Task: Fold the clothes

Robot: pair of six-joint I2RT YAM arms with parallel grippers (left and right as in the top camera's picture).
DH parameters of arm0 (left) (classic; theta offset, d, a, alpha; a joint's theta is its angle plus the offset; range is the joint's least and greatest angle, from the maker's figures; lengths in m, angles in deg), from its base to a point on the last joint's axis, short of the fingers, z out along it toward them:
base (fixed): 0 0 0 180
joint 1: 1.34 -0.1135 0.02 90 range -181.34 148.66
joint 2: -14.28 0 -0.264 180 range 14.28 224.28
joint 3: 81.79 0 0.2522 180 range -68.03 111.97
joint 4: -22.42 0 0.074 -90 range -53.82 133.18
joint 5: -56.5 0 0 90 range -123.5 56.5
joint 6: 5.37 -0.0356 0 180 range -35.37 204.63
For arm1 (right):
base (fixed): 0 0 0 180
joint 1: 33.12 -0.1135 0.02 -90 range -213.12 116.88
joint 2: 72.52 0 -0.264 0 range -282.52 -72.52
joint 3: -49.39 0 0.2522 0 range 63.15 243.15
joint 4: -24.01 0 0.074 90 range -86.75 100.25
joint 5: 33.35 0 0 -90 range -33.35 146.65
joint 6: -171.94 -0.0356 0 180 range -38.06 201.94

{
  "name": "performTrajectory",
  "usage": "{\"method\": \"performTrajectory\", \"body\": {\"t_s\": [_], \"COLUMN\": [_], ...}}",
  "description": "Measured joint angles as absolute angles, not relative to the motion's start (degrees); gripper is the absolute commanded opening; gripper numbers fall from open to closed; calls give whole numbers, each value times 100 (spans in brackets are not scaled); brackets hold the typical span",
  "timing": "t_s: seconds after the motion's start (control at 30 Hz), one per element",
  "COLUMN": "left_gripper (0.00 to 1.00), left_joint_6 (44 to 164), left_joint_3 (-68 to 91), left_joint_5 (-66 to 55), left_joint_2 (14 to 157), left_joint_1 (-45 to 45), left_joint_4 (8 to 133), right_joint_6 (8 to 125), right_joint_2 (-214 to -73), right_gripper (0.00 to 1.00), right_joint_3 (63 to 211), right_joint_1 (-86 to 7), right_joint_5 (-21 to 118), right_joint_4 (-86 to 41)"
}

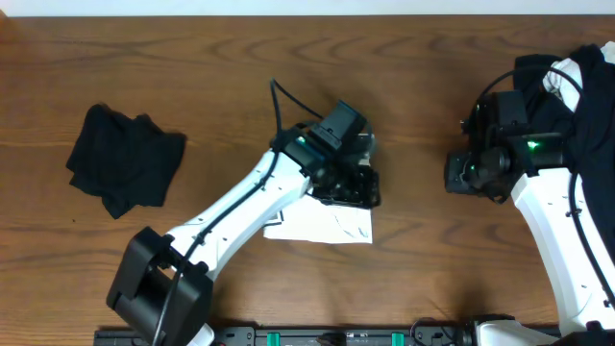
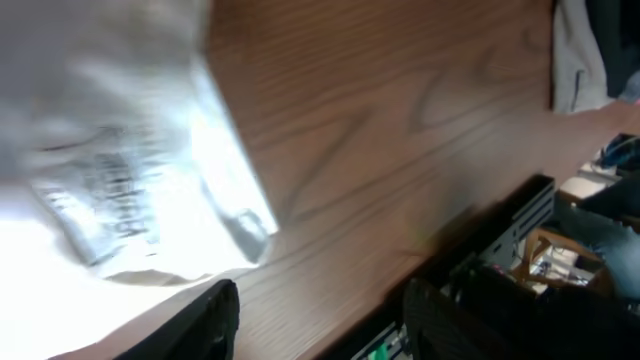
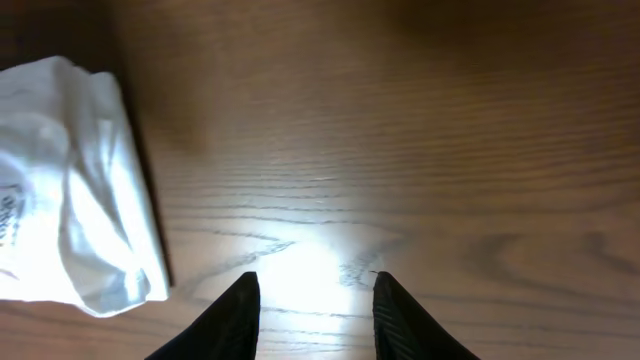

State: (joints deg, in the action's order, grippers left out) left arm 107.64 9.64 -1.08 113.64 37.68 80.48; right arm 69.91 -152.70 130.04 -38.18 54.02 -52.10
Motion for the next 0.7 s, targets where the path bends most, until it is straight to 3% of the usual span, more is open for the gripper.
{"method": "performTrajectory", "body": {"t_s": [0.4, 0.7], "left_gripper": [57, 56], "left_joint_6": [10069, 9514], "left_joint_3": [966, 966], "left_joint_5": [-1074, -1544], "left_joint_2": [11348, 11353], "left_joint_1": [1862, 1417], "left_joint_4": [8590, 7923], "right_joint_6": [7992, 8132], "right_joint_2": [-15506, -16422], "right_gripper": [37, 34], "right_joint_3": [13004, 13002], "right_joint_1": [-4397, -5562], "right_joint_5": [3636, 2226], "right_joint_4": [-5042, -4423]}}
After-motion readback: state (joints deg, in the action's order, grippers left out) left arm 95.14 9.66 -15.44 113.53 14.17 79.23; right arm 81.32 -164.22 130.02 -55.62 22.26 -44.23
